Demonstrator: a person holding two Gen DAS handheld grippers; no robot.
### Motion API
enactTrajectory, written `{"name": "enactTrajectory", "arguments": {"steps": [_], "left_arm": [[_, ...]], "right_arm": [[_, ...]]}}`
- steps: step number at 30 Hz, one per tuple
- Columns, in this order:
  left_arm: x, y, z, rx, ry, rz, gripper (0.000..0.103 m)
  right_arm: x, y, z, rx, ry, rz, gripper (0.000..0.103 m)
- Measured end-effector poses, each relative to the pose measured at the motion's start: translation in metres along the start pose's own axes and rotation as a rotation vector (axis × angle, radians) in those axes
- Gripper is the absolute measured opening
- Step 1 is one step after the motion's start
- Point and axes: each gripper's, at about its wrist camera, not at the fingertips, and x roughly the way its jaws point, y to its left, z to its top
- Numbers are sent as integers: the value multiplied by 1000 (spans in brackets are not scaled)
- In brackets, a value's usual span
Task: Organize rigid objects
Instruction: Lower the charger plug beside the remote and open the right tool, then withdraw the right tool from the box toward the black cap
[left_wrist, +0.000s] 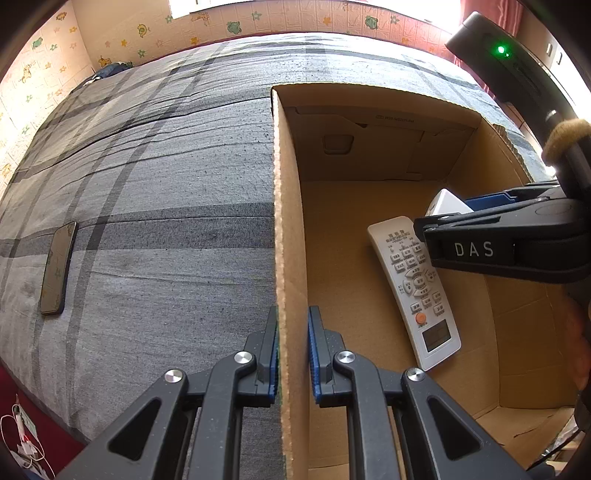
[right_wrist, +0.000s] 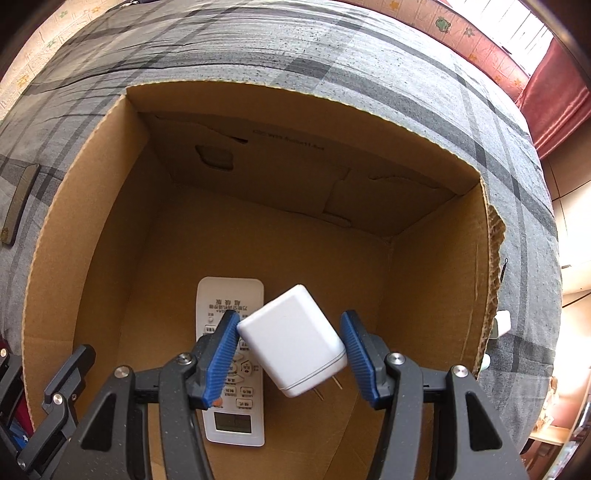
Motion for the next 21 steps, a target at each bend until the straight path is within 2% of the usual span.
{"name": "enactTrajectory", "arguments": {"steps": [2, 5, 7, 8, 13, 21], "left_arm": [[0, -1, 0, 1, 1, 1, 14], [0, -1, 1, 4, 2, 4, 14], [0, -1, 1, 2, 1, 4, 14], [0, -1, 1, 1, 2, 2, 14], [0, -1, 1, 1, 1, 4, 14], [-1, -1, 0, 0, 1, 3, 14]], "right_arm": [[-2, -1, -1, -4, -11, -3, 62], [-7, 2, -2, -21, -23, -3, 73], [-10, 6, -2, -35, -41, -5, 99], [-13, 8, -2, -40, -58, -4, 103], [-30, 19, -5, -66, -113, -32, 103], [-54, 18, -12, -52, -142, -31, 103]]}}
